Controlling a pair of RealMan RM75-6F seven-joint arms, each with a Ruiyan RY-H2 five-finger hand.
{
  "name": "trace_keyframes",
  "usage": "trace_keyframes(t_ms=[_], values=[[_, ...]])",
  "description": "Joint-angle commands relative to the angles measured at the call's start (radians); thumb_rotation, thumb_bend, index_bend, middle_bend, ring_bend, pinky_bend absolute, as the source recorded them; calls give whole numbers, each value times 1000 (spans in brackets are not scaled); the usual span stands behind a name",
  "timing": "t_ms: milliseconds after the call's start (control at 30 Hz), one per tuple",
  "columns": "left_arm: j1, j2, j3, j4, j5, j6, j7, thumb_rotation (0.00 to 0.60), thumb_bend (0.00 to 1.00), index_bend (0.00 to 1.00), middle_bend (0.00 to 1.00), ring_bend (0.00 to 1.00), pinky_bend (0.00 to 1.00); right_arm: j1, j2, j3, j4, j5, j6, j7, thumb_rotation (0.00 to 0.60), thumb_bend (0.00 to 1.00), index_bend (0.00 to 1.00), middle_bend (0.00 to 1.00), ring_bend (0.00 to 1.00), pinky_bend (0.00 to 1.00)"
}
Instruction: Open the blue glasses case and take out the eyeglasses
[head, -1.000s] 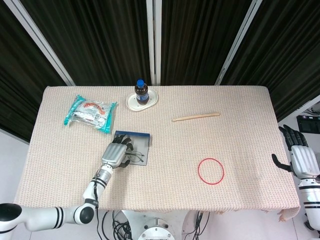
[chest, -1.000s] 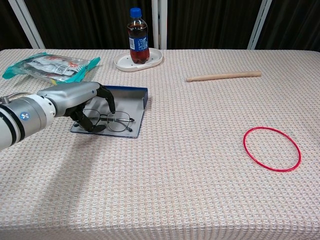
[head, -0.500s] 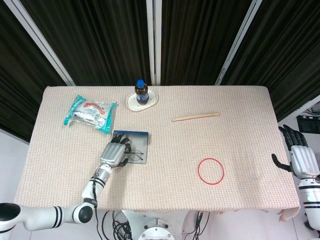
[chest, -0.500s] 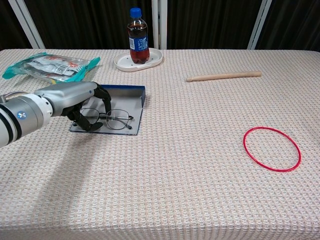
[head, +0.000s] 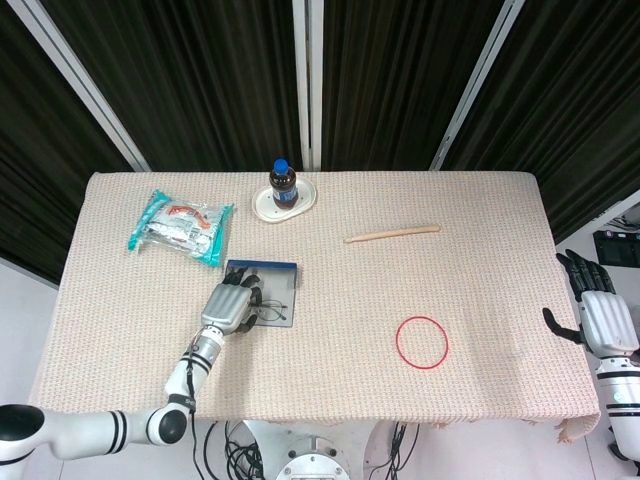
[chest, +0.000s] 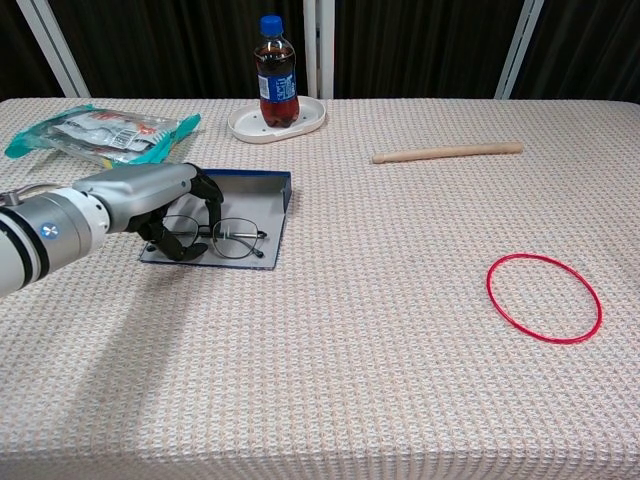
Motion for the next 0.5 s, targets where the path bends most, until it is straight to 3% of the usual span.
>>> trace_keyframes(t_ms=[33,500], values=[[-2,-3,1,5,2,0,1,600,382,503,175,8,121,1,0,0,0,0,-1,0,600,309,0,6,0,0],[1,-3,3,4,6,5,-3,600,404,659,226,23,128,1,0,-1,1,0,-2,-2,600,309,0,6,0,0]])
